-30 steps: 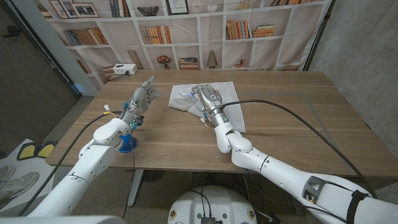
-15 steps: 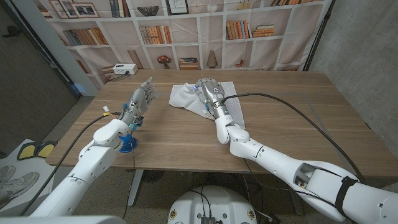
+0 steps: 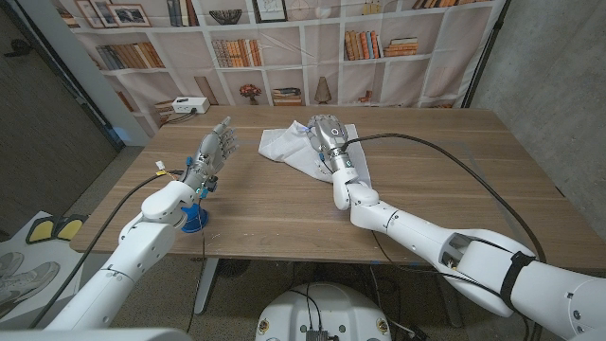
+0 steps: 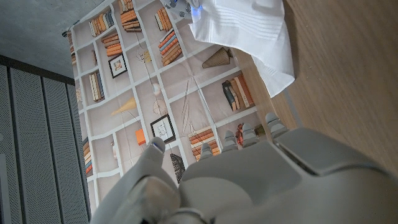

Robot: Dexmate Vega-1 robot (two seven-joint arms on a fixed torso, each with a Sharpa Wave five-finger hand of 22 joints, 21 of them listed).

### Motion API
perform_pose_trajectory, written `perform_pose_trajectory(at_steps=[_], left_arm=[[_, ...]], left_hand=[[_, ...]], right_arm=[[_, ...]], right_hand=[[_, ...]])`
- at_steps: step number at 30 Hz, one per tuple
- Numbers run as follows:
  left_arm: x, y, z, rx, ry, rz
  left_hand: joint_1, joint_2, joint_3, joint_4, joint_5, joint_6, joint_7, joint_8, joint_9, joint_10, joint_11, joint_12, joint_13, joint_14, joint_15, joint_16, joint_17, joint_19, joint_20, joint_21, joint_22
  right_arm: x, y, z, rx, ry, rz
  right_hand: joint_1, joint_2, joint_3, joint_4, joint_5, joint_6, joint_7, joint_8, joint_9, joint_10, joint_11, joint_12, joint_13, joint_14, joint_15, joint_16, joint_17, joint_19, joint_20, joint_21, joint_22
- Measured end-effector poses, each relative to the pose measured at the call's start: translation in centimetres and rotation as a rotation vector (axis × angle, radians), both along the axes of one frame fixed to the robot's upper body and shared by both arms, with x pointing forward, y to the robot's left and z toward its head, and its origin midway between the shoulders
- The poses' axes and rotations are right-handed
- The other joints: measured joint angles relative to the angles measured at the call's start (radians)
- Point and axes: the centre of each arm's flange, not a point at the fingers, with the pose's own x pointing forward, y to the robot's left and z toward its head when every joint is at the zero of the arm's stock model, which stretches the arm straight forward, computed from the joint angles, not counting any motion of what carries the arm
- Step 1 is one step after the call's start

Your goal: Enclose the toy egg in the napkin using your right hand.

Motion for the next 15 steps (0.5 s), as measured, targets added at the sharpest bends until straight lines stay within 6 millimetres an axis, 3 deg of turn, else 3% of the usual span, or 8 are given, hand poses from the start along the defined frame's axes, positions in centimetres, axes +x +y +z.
perform_pose_trajectory(at_steps=[7, 11, 12, 15], left_arm=[[0.0, 0.0, 0.0, 0.001, 0.002, 0.002], [0.1, 0.0, 0.2, 0.003, 0.0, 0.004], [0.1, 0.0, 0.2, 0.003, -0.001, 0.004], [0.1, -0.1, 0.3, 0.007, -0.001, 0.004]], left_hand=[[0.0, 0.0, 0.0, 0.0, 0.0, 0.0, 0.0, 0.0, 0.0, 0.0, 0.0, 0.0, 0.0, 0.0, 0.0, 0.0, 0.0, 0.0, 0.0, 0.0, 0.0], [0.0, 0.0, 0.0, 0.0, 0.0, 0.0, 0.0, 0.0, 0.0, 0.0, 0.0, 0.0, 0.0, 0.0, 0.0, 0.0, 0.0, 0.0, 0.0, 0.0, 0.0], [0.0, 0.0, 0.0, 0.0, 0.0, 0.0, 0.0, 0.0, 0.0, 0.0, 0.0, 0.0, 0.0, 0.0, 0.0, 0.0, 0.0, 0.0, 0.0, 0.0, 0.0], [0.0, 0.0, 0.0, 0.0, 0.0, 0.0, 0.0, 0.0, 0.0, 0.0, 0.0, 0.0, 0.0, 0.0, 0.0, 0.0, 0.0, 0.0, 0.0, 0.0, 0.0]], right_arm=[[1.6, -0.9, -0.6, -0.024, 0.053, -0.07], [2.1, -1.1, -0.8, -0.03, 0.079, -0.088], [2.5, -1.5, -1.0, -0.041, 0.094, -0.108], [3.0, -1.9, -1.3, -0.049, 0.119, -0.129]], right_hand=[[0.001, -0.001, 0.0, 0.0, 0.0, -0.005, -0.009, 0.0, 0.029, -0.013, 0.002, 0.0, 0.008, 0.0, 0.0, -0.008, 0.0, 0.0, 0.0, 0.0, 0.0], [0.004, -0.004, 0.013, 0.013, -0.001, -0.017, -0.012, 0.0, 0.04, -0.028, 0.014, -0.001, 0.012, -0.008, 0.0, -0.016, 0.005, 0.0, 0.0, 0.005, 0.0], [0.004, -0.004, 0.02, 0.02, -0.001, -0.028, -0.011, 0.021, 0.041, -0.034, 0.016, -0.004, 0.012, -0.008, 0.0, -0.016, 0.006, 0.0, 0.0, 0.006, 0.0], [0.004, -0.003, 0.033, 0.023, -0.003, -0.042, -0.001, 0.041, 0.044, -0.044, 0.031, -0.004, 0.017, -0.008, 0.0, -0.016, 0.018, 0.033, 0.0, 0.025, -0.001]])
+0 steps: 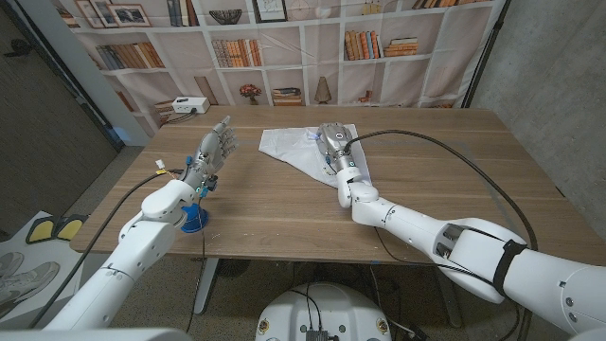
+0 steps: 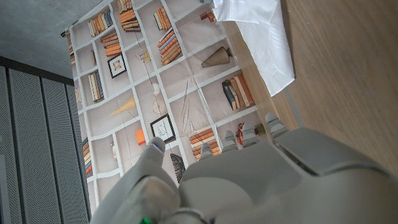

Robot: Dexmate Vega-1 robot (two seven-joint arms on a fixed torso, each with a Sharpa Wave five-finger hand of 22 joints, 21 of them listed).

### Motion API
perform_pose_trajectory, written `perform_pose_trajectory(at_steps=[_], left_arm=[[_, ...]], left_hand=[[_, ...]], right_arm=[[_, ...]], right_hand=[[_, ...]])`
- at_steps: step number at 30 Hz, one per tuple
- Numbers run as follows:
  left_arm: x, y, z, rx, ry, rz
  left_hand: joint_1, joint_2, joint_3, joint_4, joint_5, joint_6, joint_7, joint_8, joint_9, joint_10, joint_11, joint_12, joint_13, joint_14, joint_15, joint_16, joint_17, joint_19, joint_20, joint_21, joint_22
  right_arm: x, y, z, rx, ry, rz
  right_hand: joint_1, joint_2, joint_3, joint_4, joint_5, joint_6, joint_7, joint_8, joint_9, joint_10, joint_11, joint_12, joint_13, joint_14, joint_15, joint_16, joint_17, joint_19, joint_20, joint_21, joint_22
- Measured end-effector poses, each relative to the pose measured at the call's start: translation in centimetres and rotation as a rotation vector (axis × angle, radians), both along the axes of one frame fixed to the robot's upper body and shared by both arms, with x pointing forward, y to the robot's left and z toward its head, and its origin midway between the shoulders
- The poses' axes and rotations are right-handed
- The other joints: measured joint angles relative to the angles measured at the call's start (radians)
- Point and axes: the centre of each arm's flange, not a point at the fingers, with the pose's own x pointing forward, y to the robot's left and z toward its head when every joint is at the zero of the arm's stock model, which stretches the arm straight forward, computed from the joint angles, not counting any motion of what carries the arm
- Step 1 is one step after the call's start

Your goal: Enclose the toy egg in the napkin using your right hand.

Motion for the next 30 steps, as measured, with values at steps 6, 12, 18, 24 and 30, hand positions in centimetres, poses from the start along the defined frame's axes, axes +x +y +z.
perform_pose_trajectory(at_steps=[6, 12, 18, 24, 30], left_arm=[[0.0, -0.3, 0.1, 0.004, -0.001, -0.001], [-0.1, -0.7, 0.4, 0.01, -0.003, -0.003], [0.0, -1.1, 0.6, 0.018, -0.004, -0.007], [0.0, -1.5, 0.8, 0.023, -0.005, -0.011], [0.0, -1.7, 0.9, 0.026, -0.006, -0.013]], left_hand=[[0.0, 0.0, 0.0, 0.0, 0.0, 0.0, 0.0, 0.0, 0.0, 0.0, 0.0, 0.0, 0.0, 0.0, 0.0, 0.0, 0.0, 0.0, 0.0, 0.0, 0.0], [0.0, 0.0, 0.0, 0.0, 0.0, 0.0, 0.0, 0.0, 0.0, 0.0, 0.0, 0.0, 0.0, 0.0, 0.0, 0.0, 0.0, 0.0, 0.0, 0.0, 0.0], [0.0, 0.0, 0.0, 0.0, 0.0, 0.0, 0.0, 0.0, 0.0, 0.0, 0.0, 0.0, 0.0, 0.0, 0.0, 0.0, 0.0, 0.0, 0.0, 0.0, 0.0], [0.0, 0.0, 0.0, 0.0, 0.0, 0.0, 0.0, 0.0, 0.0, -0.004, -0.004, 0.0, 0.0, 0.0, 0.0, 0.0, 0.0, 0.0, 0.0, 0.0, 0.0], [0.0, 0.0, 0.0, 0.0, 0.0, 0.0, 0.0, 0.0, 0.0, -0.004, -0.004, 0.0, 0.0, 0.0, 0.0, 0.0, 0.0, 0.0, 0.0, 0.0, 0.0]], right_arm=[[0.8, -0.9, -0.6, -0.016, 0.05, -0.022], [1.2, -1.9, -1.1, -0.025, 0.085, -0.056], [1.2, -2.4, -1.2, -0.025, 0.105, -0.079], [1.2, -3.1, -1.2, -0.023, 0.12, -0.099], [0.9, -3.8, -0.9, 0.012, 0.121, -0.093]], right_hand=[[0.055, -0.02, 0.042, -0.038, 0.006, -0.041, 0.038, 0.057, 0.019, 0.003, 0.068, -0.008, -0.012, 0.013, 0.002, 0.0, 0.012, 0.063, 0.037, 0.015, -0.006], [0.063, -0.029, 0.05, -0.063, -0.031, -0.213, 0.001, 0.105, -0.043, -0.077, 0.081, -0.038, -0.034, 0.001, 0.002, -0.016, 0.009, 0.045, 0.051, -0.001, -0.006], [0.029, -0.062, 0.059, -0.071, -0.058, -0.412, -0.017, -0.065, -0.138, -0.209, 0.107, -0.094, -0.065, -0.038, 0.002, -0.019, 0.003, 0.027, 0.057, -0.023, -0.006], [-0.021, -0.07, 0.059, -0.08, -0.078, -0.552, -0.013, -0.178, -0.191, -0.305, 0.136, -0.151, -0.09, -0.085, 0.005, -0.019, -0.002, 0.002, 0.061, -0.045, -0.006], [-0.072, -0.049, 0.044, -0.051, -0.089, -0.563, -0.011, -0.199, -0.208, -0.315, 0.145, -0.155, -0.1, -0.087, 0.005, -0.009, 0.001, -0.003, 0.067, -0.052, -0.006]])
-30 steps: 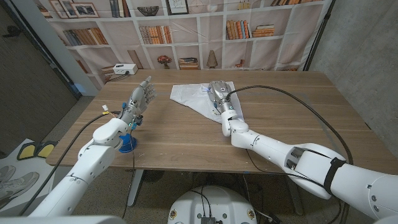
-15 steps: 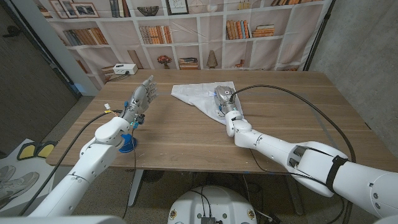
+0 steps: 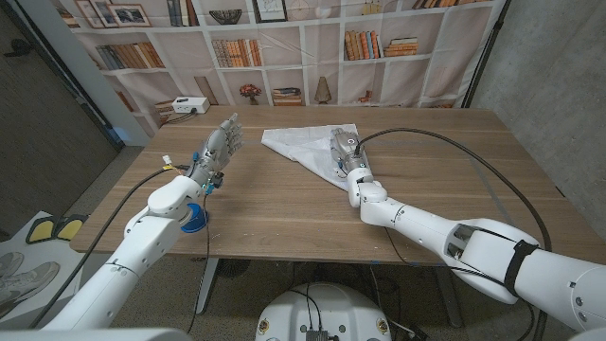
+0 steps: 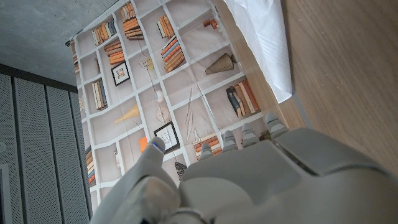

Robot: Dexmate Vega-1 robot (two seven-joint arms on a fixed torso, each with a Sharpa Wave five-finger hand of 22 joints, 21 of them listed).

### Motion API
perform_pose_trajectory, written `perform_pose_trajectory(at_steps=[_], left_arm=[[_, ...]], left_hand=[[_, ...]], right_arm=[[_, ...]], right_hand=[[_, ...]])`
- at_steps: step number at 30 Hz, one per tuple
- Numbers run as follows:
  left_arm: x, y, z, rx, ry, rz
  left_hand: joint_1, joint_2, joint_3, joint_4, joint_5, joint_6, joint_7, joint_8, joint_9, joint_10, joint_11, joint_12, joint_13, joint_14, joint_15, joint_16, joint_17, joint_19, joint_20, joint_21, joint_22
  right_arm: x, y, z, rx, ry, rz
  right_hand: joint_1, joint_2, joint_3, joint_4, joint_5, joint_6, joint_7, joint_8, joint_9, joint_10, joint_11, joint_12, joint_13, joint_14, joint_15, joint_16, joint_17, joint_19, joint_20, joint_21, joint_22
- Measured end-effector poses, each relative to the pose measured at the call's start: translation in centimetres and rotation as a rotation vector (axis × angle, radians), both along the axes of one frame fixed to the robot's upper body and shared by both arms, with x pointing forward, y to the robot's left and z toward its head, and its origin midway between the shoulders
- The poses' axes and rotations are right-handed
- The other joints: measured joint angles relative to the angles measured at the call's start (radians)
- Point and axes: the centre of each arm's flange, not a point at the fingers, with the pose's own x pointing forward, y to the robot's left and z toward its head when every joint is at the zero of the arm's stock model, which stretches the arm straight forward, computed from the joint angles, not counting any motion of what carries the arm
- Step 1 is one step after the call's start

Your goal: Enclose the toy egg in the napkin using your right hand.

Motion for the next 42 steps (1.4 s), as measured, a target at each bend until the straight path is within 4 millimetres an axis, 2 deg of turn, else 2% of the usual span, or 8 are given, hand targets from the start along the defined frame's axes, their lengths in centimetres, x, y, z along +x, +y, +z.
perform_pose_trajectory(at_steps=[1, 10, 14, 19, 23, 31, 37, 42], left_arm=[[0.0, 0.0, 0.0, 0.0, 0.0, 0.0], [0.0, -0.2, 0.1, 0.002, -0.002, -0.002], [0.1, -0.3, 0.1, 0.002, -0.002, -0.003], [0.1, -0.3, -0.1, -0.001, 0.001, -0.001], [0.0, -0.3, -0.3, -0.005, 0.003, 0.0], [-0.2, -0.2, -0.5, -0.013, -0.001, 0.007], [-0.4, -0.2, -0.6, -0.016, -0.004, 0.009], [-0.6, -0.3, -0.7, -0.018, -0.008, 0.013]], left_hand=[[0.0, 0.0, 0.0, 0.0, 0.0, 0.0, 0.0, 0.0, 0.0, 0.0, 0.0, 0.0, 0.0, 0.0, 0.0, 0.0, 0.0, 0.0, 0.0, 0.0, 0.0], [0.0, 0.0, 0.0, 0.0, 0.0, 0.0, 0.0, 0.0, 0.0, 0.0, 0.0, 0.0, 0.0, 0.0, 0.0, 0.0, 0.0, 0.0, 0.0, 0.0, 0.0], [0.0, 0.0, 0.0, 0.0, 0.0, 0.0, 0.0, 0.0, 0.0, 0.0, 0.0, 0.0, 0.0, 0.0, 0.0, 0.0, 0.0, 0.0, 0.0, 0.0, 0.0], [0.0, 0.0, 0.0, 0.0, 0.0, 0.0, 0.0, 0.0, 0.0, 0.0, 0.0, 0.0, 0.0, 0.0, 0.0, 0.0, 0.0, 0.0, 0.0, 0.0, 0.0], [0.0, 0.0, 0.0, 0.0, 0.0, 0.0, 0.0, 0.0, 0.0, 0.0, 0.0, 0.0, 0.0, 0.0, 0.0, 0.0, 0.0, 0.0, 0.0, 0.0, 0.0], [0.0, 0.0, 0.0, 0.0, 0.0, 0.0, 0.0, 0.0, 0.0, 0.0, 0.0, 0.0, 0.0, 0.0, 0.0, 0.0, 0.0, 0.0, 0.0, 0.0, 0.0], [0.0, 0.0, 0.0, 0.0, 0.0, 0.0, 0.0, 0.0, 0.0, 0.0, 0.0, 0.0, 0.0, 0.0, 0.0, 0.0, 0.0, 0.0, 0.0, 0.0, 0.0], [0.0, 0.0, 0.0, 0.0, 0.0, 0.0, 0.0, 0.0, 0.0, 0.0, 0.0, 0.0, 0.0, 0.0, 0.0, 0.0, 0.0, 0.0, 0.0, 0.0, 0.0]], right_arm=[[0.0, 0.0, 0.0, 0.003, -0.001, 0.001], [-0.5, -0.8, 1.3, 0.093, -0.045, 0.031], [-0.6, -1.2, 2.1, 0.122, -0.061, 0.04], [-0.4, -1.4, 3.3, 0.145, -0.073, 0.04], [-0.1, -1.5, 4.4, 0.152, -0.062, 0.03], [0.8, -1.4, 6.2, 0.149, 0.002, -0.007], [1.5, -1.4, 7.2, 0.13, 0.058, -0.033], [2.3, -1.4, 7.9, 0.112, 0.117, -0.062]], right_hand=[[-0.008, 0.002, -0.001, 0.003, -0.001, 0.006, 0.005, 0.0, -0.003, 0.001, 0.0, 0.0, -0.001, 0.0, 0.0, 0.0, 0.0, 0.0, 0.0, 0.0, 0.0], [-0.037, 0.024, 0.005, 0.016, -0.019, 0.083, -0.007, 0.0, -0.022, 0.06, -0.008, 0.005, -0.012, 0.012, -0.001, 0.018, 0.0, 0.004, 0.004, 0.0, 0.003], [-0.102, 0.007, -0.02, 0.045, -0.035, 0.102, -0.006, -0.008, -0.03, 0.076, -0.003, 0.005, -0.019, 0.015, -0.004, 0.028, 0.005, 0.009, 0.009, -0.004, 0.003], [-0.144, -0.026, -0.042, 0.066, -0.042, 0.12, 0.002, -0.015, -0.034, 0.083, 0.004, 0.005, -0.024, 0.015, -0.004, 0.029, 0.005, 0.004, 0.015, -0.011, 0.003], [-0.169, -0.032, -0.055, 0.068, -0.046, 0.123, 0.005, -0.021, -0.038, 0.074, 0.012, 0.005, -0.024, -0.002, 0.001, 0.029, 0.008, -0.003, 0.021, -0.015, 0.003], [-0.179, -0.04, -0.068, 0.064, -0.046, 0.085, 0.01, -0.054, -0.038, 0.02, 0.031, -0.019, -0.024, -0.048, 0.002, 0.029, 0.019, -0.019, 0.03, -0.03, 0.003], [-0.197, -0.04, -0.076, 0.064, -0.046, 0.082, 0.014, -0.058, -0.038, 0.009, 0.034, -0.022, -0.024, -0.061, 0.0, 0.029, 0.02, -0.028, 0.031, -0.037, 0.003], [-0.212, -0.041, -0.084, 0.067, -0.046, 0.082, 0.014, -0.062, -0.038, 0.005, 0.031, -0.022, -0.024, -0.07, 0.002, 0.029, 0.024, -0.057, 0.043, -0.051, 0.002]])
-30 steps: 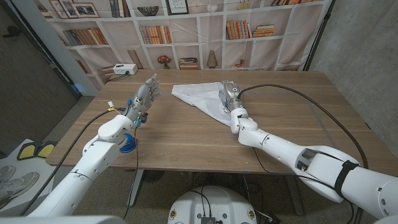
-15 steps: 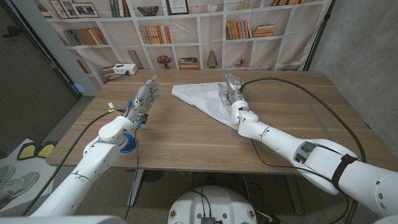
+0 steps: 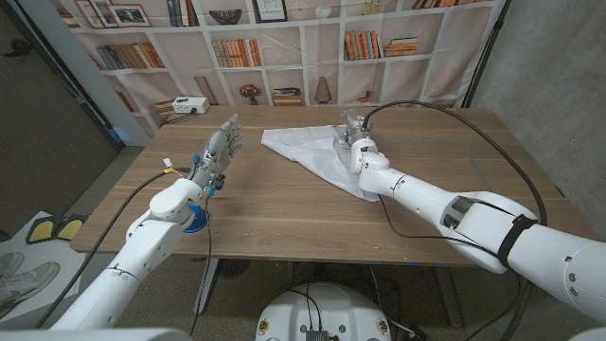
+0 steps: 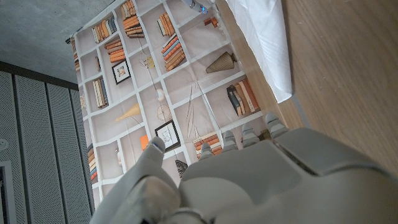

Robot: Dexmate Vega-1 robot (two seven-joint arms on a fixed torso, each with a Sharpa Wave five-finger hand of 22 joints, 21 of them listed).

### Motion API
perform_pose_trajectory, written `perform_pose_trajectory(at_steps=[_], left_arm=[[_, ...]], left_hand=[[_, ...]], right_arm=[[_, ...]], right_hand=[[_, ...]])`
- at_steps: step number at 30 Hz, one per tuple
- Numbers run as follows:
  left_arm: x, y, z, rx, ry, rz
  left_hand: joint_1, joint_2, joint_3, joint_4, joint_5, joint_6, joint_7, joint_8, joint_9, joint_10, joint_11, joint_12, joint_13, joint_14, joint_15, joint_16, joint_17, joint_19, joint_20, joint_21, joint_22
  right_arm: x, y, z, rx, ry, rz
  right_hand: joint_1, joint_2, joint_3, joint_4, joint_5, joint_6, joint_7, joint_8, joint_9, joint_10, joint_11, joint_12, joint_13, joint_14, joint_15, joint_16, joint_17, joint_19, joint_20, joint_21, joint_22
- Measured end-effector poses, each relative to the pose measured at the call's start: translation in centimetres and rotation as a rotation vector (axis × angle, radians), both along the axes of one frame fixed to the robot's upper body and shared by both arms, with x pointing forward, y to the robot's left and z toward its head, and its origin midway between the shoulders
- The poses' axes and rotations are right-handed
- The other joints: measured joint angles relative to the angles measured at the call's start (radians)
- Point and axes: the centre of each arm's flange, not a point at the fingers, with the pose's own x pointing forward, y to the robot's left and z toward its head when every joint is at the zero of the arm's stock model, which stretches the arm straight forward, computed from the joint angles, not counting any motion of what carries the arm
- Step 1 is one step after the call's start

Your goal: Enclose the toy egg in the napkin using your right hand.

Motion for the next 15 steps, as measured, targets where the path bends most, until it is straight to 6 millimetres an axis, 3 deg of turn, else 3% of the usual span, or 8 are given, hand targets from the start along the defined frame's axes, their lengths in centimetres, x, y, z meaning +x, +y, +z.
perform_pose_trajectory(at_steps=[15], left_arm=[[-0.8, -0.4, -0.3, -0.004, -0.005, 0.01]], left_hand=[[0.0, 0.0, 0.0, 0.0, 0.0, 0.0, 0.0, 0.0, 0.0, -0.006, 0.006, 0.0, 0.0, 0.0, 0.0, 0.0, 0.0, 0.004, 0.004, 0.0, 0.0]], right_arm=[[2.5, 0.0, 1.6, -0.03, 0.128, -0.034]], right_hand=[[-0.02, -0.006, -0.015, -0.001, 0.0, 0.017, 0.005, 0.0, 0.0, 0.001, 0.011, 0.0, 0.003, -0.011, 0.0, 0.004, 0.0, -0.01, 0.01, -0.01, 0.005]])
